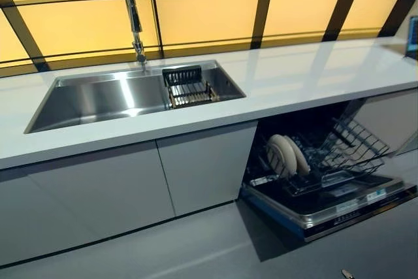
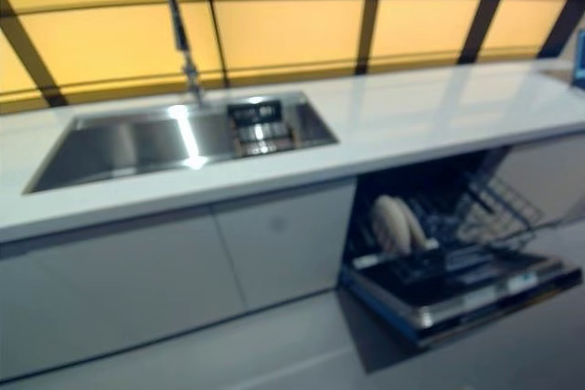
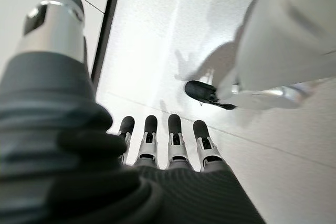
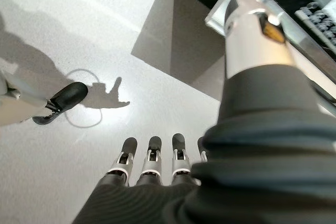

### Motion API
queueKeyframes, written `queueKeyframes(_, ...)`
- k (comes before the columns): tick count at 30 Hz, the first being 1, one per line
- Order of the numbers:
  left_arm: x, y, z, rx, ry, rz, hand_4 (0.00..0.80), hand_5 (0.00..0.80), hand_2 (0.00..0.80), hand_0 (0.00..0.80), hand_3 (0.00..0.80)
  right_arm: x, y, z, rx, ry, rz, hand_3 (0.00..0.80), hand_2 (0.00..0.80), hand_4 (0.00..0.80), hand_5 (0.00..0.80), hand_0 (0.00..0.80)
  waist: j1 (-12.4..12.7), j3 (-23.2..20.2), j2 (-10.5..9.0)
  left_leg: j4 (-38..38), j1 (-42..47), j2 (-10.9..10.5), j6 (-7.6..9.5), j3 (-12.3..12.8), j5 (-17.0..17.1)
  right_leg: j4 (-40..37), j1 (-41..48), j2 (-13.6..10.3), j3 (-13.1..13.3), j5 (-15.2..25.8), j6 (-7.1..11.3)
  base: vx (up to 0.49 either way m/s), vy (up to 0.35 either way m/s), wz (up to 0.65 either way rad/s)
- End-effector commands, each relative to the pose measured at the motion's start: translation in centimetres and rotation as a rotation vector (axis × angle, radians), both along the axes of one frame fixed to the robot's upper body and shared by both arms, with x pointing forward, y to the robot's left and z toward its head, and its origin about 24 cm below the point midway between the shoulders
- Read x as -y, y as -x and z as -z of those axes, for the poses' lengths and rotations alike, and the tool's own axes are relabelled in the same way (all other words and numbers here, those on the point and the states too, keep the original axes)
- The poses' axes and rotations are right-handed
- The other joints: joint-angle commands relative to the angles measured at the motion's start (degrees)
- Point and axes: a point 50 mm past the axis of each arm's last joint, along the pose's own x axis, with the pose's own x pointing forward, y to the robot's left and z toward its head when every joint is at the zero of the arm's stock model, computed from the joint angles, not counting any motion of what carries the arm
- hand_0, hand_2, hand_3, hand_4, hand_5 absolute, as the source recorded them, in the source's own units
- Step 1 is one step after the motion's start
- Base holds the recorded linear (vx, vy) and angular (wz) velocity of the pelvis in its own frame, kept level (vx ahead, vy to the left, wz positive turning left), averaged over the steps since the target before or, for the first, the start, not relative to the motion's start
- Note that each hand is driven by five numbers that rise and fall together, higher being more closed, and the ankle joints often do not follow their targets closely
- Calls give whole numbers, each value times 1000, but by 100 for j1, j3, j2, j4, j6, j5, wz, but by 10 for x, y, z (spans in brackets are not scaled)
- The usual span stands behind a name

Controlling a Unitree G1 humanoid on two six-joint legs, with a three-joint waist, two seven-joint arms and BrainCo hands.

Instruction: Take plates into dishwasher

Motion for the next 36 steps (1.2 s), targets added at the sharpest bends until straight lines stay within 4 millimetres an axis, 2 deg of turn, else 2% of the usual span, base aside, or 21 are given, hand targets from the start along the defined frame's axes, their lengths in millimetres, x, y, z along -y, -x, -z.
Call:
queueKeyframes(1,-13,-24,-10,74,-36,-22,0,0,0,0,0,6,-33,-13,153,44,74,0,0,0,0,0,31,22,-292,94,140,2,53,23,-293,252,-572,-241,-4,634,111,11,9,16)
queueKeyframes(4,-18,-11,-8,46,-55,10,0,0,0,0,0,8,-32,-15,207,28,123,0,0,0,0,0,66,10,-235,-141,252,-124,37,-46,-271,126,-487,-270,-5,685,201,34,-2,23)
queueKeyframes(12,-32,14,-9,-17,-77,2,0,0,0,0,0,6,-24,-11,245,-20,192,0,0,0,0,0,37,-42,-138,-195,425,-137,54,8,-442,100,-443,-355,-84,588,224,25,-19,3)
queueKeyframes(20,-35,23,-9,-23,-69,4,0,0,0,0,0,10,-25,-14,312,-78,332,0,0,0,0,0,-1,-19,-12,-251,398,-203,65,-19,-469,164,-506,-367,-57,528,219,-22,-7,0)
queueKeyframes(26,-33,22,-9,10,-45,17,0,0,0,0,0,18,-20,-18,399,-129,518,0,0,0,0,0,-46,-12,126,-253,350,-261,64,-24,-487,167,-569,-389,-52,514,219,0,0,0)
queueKeyframes(32,-20,16,-6,48,4,23,0,0,0,0,0,41,-43,-45,597,-112,622,0,0,0,0,0,-63,89,464,-253,206,-392,72,-50,-465,275,-806,-472,5,466,181,-74,67,-1)
queueKeyframes(36,-7,12,-2,67,39,18,0,0,0,0,0,54,-62,-68,748,-82,628,0,0,0,0,0,-53,186,703,-231,127,-484,79,-59,-443,405,-908,-538,11,378,138,-56,92,-3)
